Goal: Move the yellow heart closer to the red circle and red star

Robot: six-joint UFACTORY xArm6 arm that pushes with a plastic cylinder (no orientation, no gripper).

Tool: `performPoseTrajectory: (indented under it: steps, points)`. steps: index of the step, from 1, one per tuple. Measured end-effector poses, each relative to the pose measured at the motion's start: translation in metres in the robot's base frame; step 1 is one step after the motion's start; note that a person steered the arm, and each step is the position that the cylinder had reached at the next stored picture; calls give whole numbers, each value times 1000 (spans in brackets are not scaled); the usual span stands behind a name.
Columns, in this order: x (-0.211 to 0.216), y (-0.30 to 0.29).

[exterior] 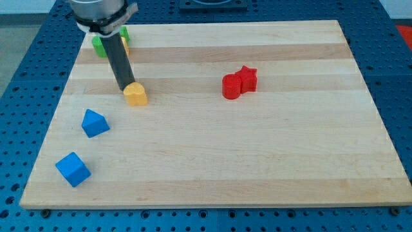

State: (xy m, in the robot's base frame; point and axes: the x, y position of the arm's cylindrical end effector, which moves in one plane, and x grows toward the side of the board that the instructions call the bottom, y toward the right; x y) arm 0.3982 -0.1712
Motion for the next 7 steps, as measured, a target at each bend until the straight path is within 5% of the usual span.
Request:
performPoseTrajectory:
  steps: [3,7]
  points:
    - [77,-2]
    - [17,21]
